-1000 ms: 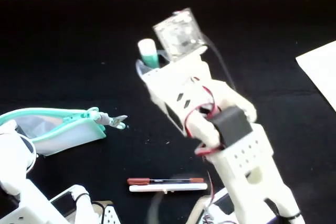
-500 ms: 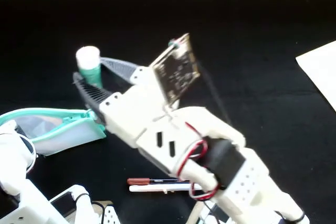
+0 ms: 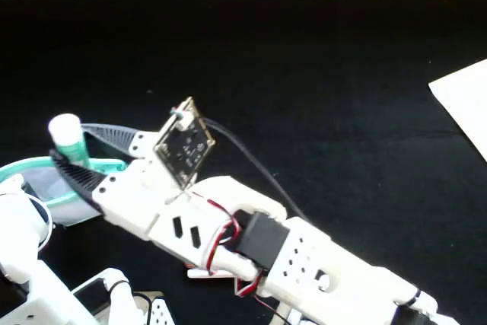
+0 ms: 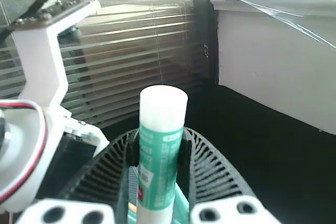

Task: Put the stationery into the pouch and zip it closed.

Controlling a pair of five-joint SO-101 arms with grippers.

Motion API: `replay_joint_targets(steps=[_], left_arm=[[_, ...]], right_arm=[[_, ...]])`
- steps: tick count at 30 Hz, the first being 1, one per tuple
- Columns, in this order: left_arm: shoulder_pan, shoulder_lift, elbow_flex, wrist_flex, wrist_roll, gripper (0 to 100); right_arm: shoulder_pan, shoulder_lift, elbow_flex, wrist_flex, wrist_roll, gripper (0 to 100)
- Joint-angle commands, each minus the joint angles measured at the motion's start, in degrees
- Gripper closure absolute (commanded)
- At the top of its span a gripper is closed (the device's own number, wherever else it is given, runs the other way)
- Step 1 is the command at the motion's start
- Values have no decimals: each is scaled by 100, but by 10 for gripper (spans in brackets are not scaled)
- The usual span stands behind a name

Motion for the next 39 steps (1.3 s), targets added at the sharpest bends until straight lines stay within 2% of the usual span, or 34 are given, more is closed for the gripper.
replay_joint_targets(steps=[1, 17, 19, 23, 25, 32, 36, 39], left_arm=[[119, 75, 418, 79, -9, 993], [119, 75, 418, 44, -26, 993], [119, 92, 418, 44, -35, 993], [127, 110, 418, 35, -35, 993], [127, 110, 418, 35, -35, 993], [127, 110, 418, 35, -35, 993], [127, 110, 435, 35, -35, 993], [127, 110, 602, 26, -35, 993]], right_arm=[[-101, 154, -92, -338, -35, 992], [-215, 1596, -92, -1051, 0, 985], [-198, 1622, -127, -1059, -9, 950], [-189, 1622, -189, -1015, -35, 793], [-189, 1622, -180, -1007, -26, 745], [-180, 1613, -189, -1007, -18, 748], [224, 1305, -198, -901, -44, 748], [848, 1068, -497, -453, -44, 748]])
